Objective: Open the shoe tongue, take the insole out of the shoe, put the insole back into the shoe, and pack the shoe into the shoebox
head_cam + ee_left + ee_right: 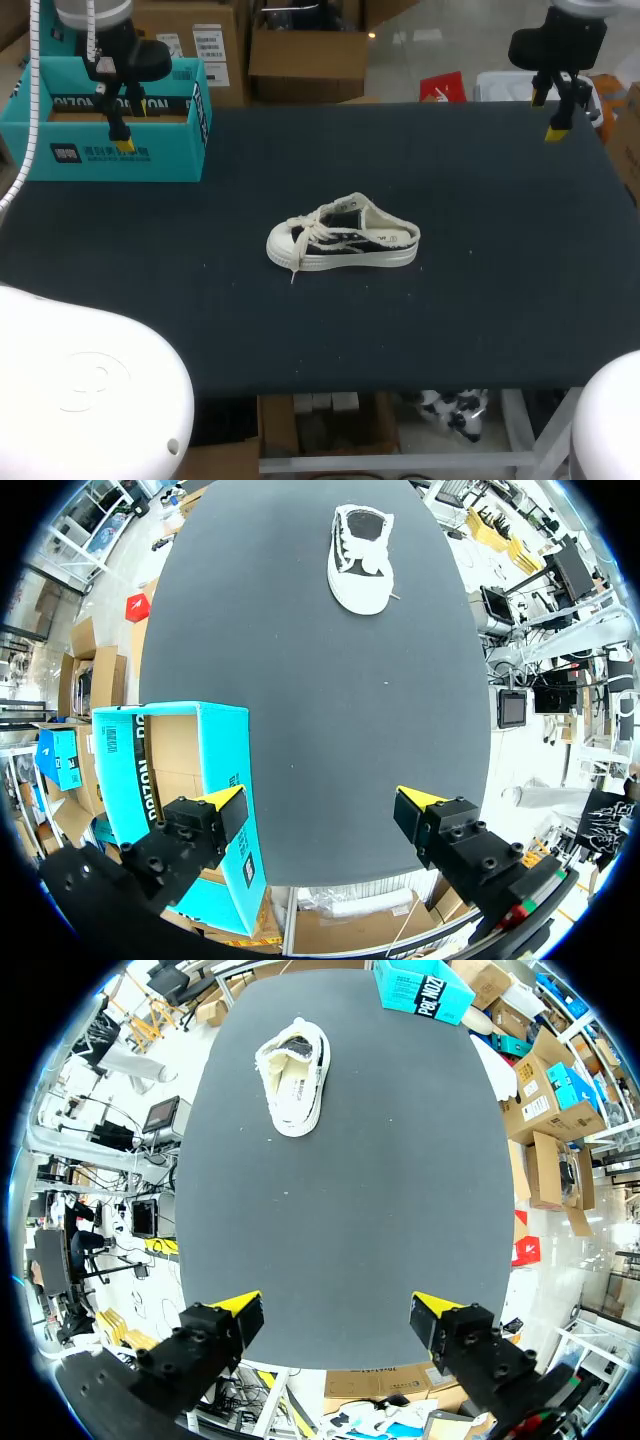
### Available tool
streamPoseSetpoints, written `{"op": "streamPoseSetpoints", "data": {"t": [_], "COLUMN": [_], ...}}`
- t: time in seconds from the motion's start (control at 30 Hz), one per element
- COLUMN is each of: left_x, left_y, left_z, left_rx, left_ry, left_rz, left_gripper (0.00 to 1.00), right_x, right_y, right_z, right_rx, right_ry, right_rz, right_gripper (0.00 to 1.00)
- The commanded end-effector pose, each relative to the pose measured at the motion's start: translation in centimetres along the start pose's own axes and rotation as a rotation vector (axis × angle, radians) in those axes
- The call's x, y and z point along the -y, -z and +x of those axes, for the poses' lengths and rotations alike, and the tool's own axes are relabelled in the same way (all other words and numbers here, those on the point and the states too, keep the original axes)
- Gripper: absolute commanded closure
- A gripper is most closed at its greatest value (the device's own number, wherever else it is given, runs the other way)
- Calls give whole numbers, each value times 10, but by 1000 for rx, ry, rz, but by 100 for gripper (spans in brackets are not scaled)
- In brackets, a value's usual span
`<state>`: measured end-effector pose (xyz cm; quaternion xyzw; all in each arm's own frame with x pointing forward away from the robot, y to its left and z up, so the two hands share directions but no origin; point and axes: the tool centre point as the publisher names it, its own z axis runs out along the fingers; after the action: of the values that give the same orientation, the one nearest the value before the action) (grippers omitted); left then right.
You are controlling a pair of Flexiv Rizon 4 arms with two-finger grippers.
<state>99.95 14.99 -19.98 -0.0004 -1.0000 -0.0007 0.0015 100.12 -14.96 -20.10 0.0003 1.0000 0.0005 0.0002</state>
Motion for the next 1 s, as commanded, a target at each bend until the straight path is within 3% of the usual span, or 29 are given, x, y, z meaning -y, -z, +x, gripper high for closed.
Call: {"op": "streamPoseSetpoints", "data": {"t": [0.03, 0.63, 0.77, 1.0], "left_x": [0, 3, 19, 54], "left_y": [0, 2, 2, 0], "left_z": [0, 2, 2, 14], "left_rx": [0, 6, -5, -49], "left_ry": [0, 2, 147, 481], "left_rz": [0, 11, 34, 48], "left_gripper": [0, 0, 0, 0], "right_x": [0, 0, -9, -55], "right_y": [0, 0, -2, -28], "right_z": [0, 0, -6, 11], "right_rx": [-1, -1, 51, 89], "right_ry": [0, 0, -52, -12], "right_rz": [1, 1, -112, -246], "right_gripper": [0, 0, 0, 0]}}
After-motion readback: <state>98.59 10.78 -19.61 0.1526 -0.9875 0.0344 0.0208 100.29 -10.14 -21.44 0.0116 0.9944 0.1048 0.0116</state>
